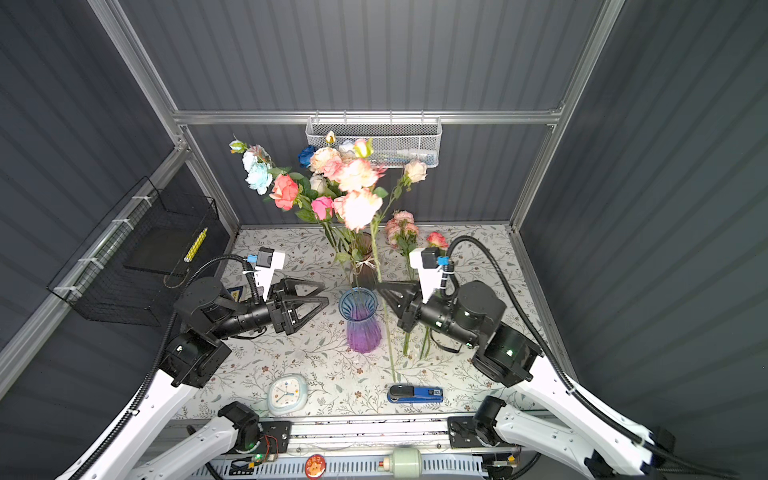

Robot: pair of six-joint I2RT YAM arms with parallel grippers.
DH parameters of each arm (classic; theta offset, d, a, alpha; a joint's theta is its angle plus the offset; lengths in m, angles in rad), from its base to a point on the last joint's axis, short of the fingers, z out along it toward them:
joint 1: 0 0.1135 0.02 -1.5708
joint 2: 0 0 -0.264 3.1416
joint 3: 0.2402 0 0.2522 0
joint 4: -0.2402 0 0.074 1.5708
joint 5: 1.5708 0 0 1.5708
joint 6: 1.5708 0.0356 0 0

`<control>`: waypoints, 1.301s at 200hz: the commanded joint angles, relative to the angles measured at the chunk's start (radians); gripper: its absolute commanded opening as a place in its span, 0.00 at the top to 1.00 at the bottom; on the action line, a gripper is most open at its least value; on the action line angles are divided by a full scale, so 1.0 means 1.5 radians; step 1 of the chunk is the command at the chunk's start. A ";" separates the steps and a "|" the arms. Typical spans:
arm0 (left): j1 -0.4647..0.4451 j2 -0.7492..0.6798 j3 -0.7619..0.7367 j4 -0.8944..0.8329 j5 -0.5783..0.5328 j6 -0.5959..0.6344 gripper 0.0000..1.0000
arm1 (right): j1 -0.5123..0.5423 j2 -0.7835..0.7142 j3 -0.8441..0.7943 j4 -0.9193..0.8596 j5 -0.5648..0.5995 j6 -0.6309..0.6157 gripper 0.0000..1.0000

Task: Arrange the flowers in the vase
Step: 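Carry the rose toward the left gripper while the left gripper reaches for it, then close the left gripper on the stem while the right gripper opens and draws back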

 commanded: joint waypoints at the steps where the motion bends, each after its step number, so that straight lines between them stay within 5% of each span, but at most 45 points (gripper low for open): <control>1: -0.002 -0.001 0.038 0.073 0.044 -0.007 0.04 | 0.054 0.050 0.029 0.048 0.010 -0.017 1.00; 68: -0.003 0.032 0.063 0.070 0.027 0.008 0.26 | 0.123 0.152 0.081 0.117 0.010 -0.016 0.99; 130: -0.003 0.038 0.084 0.064 -0.007 0.032 0.69 | 0.133 0.173 0.088 0.100 -0.010 -0.003 0.96; 170: -0.002 0.058 0.103 0.086 -0.018 0.030 0.83 | 0.134 0.170 0.070 0.093 -0.007 0.005 0.93; 192: -0.002 0.078 0.121 0.092 -0.019 0.032 1.00 | 0.134 0.163 0.066 0.079 0.002 0.003 0.77; 216: -0.003 0.093 0.158 0.061 -0.051 0.073 1.00 | 0.134 0.130 0.045 0.070 0.031 -0.005 0.47; 260: -0.003 0.129 0.247 -0.006 -0.141 0.186 1.00 | 0.133 0.033 0.016 0.009 0.116 -0.043 0.40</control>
